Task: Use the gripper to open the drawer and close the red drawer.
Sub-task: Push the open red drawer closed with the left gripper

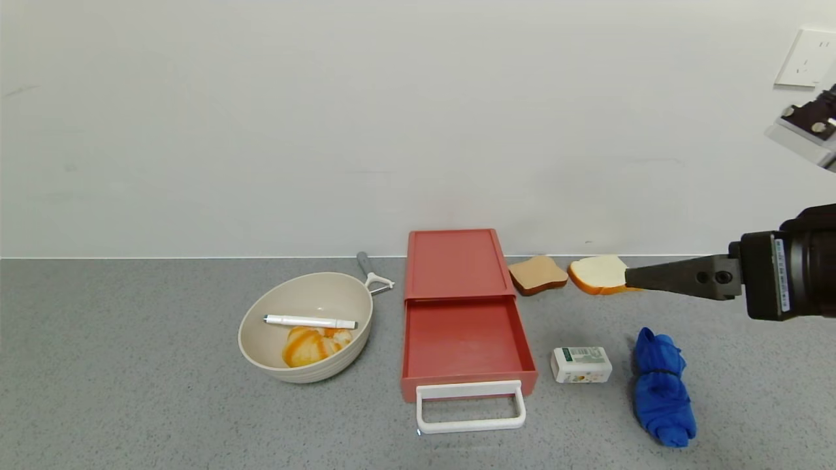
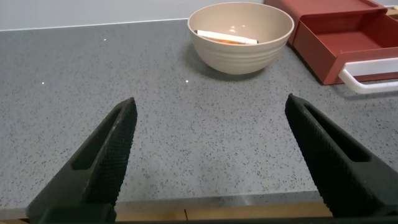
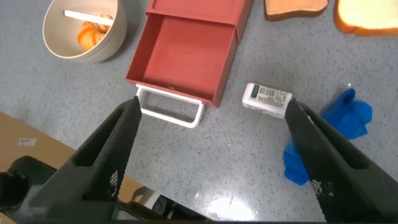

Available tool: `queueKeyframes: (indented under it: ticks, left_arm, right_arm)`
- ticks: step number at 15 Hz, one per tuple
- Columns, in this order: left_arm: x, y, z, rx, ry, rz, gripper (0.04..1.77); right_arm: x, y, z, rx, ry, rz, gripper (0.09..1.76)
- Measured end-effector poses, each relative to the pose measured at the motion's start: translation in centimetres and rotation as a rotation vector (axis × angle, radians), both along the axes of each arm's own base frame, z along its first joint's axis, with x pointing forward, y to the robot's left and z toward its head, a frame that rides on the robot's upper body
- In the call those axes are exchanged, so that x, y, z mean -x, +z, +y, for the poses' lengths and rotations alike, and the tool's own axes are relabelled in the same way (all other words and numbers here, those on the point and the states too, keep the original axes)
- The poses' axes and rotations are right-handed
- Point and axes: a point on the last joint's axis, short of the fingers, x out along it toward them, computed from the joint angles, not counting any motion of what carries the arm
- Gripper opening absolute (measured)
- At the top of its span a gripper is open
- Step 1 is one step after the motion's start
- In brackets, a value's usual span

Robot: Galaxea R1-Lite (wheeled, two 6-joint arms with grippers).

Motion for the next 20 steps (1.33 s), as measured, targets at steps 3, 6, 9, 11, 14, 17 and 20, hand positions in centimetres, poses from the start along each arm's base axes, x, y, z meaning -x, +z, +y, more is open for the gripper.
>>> queueKeyframes:
  ticks: [3,6,9,11,14,17,20]
  left_arm:
    - [0.0,0.0,0.0,0.0,0.0,0.0,1.72]
    - [0.0,0.0,0.0,0.0,0.0,0.0,1.72]
    - [0.0,0.0,0.0,0.0,0.0,0.0,1.72]
    - [0.0,0.0,0.0,0.0,0.0,0.0,1.72]
    - [0.0,0.0,0.0,0.0,0.0,0.0,1.72]
    - [0.0,0.0,0.0,0.0,0.0,0.0,1.72]
    - [0.0,0.0,0.0,0.0,0.0,0.0,1.72]
  right_arm:
    - [-1.4,-0.1,1.5,0.033,0.01,0.003,1.71]
    - [-3.1,-1.1,4.2,0.109,-0.013,0.016,1.71]
    - [-4.4,-3.3,7.5,0.178,-0.016,0.061,1.71]
    - [-4.8,-5.0,9.7,0.211,-0.012,0.097,1.71]
    - [-4.9,-7.6,12.7,0.278,0.014,0.137,1.71]
    - [-4.9,-10.1,15.0,0.315,0.024,0.191,1.71]
    - [-4.5,-12.2,16.5,0.371,0.069,0.219,1.71]
